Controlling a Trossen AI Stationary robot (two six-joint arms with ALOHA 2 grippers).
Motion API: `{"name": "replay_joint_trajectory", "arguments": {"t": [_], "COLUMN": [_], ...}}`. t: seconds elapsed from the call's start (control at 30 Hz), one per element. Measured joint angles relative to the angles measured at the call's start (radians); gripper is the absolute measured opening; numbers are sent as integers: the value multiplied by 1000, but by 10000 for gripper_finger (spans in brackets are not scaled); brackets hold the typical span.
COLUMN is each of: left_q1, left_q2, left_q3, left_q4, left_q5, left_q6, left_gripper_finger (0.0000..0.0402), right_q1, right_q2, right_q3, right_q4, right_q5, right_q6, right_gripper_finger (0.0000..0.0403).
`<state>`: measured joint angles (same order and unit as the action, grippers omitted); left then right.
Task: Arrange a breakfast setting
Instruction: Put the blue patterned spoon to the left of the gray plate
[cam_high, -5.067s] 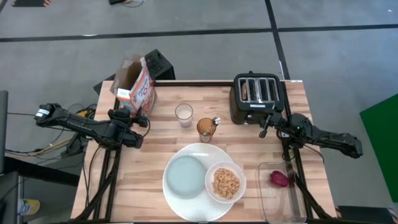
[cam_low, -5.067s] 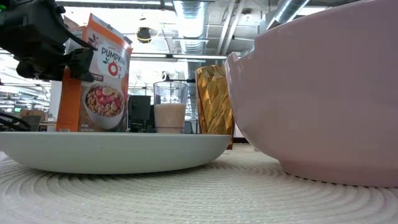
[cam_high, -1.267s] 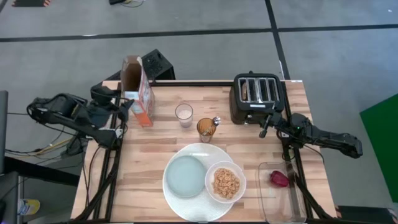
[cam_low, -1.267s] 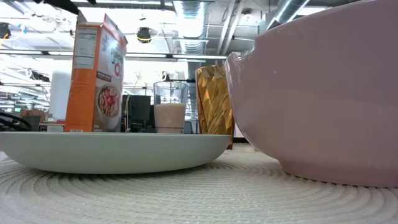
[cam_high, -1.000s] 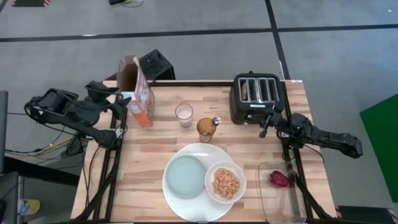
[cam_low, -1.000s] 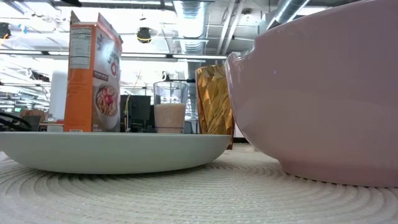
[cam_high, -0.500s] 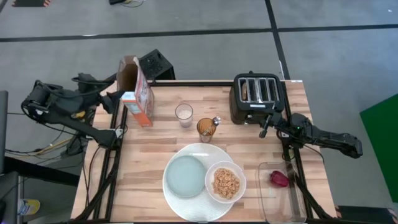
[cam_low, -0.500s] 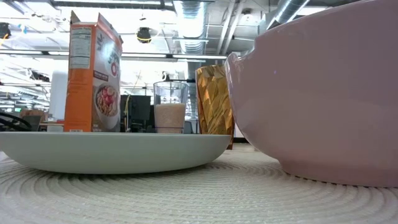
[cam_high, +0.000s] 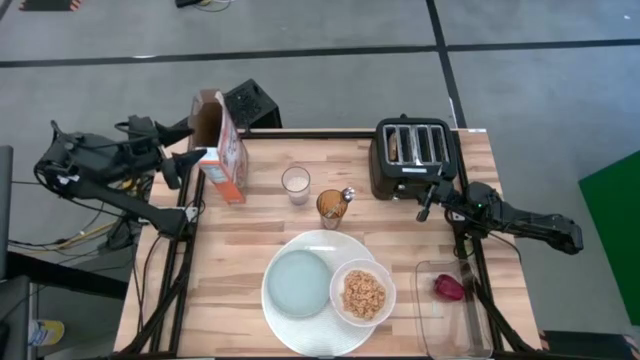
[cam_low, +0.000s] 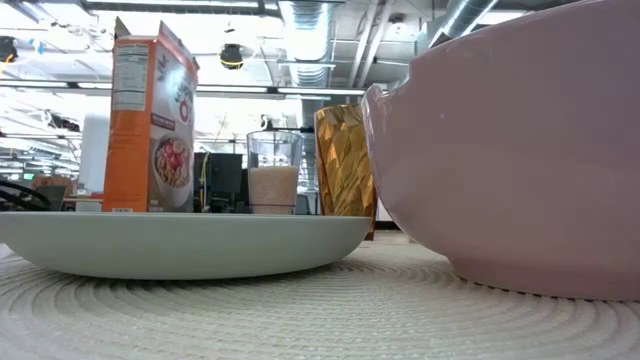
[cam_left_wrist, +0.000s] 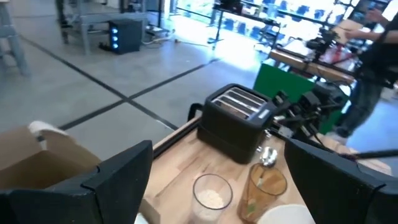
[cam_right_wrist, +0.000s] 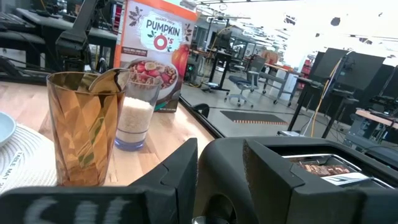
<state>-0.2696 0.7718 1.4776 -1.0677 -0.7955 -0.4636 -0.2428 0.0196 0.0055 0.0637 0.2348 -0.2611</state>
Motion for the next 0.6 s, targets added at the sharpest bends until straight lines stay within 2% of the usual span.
{"name": "replay_joint_trajectory", "arguments": {"t": [0.23,0.5,0.6], "left_q1": [0,0,0], "left_q2": [38,89,107], "left_q3": [0,0,0], "left_q4": [105,108,108], "left_q5": [96,92,91], "left_q6": [109,132,134], "left_gripper_finger": [350,350,350], "right_q1": [0,0,1], "right_q2": [0,0,0], "right_q3": [0,0,0], "right_q4": [14,67,61], "right_q5": [-2,-2,-13], "right_q6": [35,100,217], "right_gripper_finger": [150,150,151]}}
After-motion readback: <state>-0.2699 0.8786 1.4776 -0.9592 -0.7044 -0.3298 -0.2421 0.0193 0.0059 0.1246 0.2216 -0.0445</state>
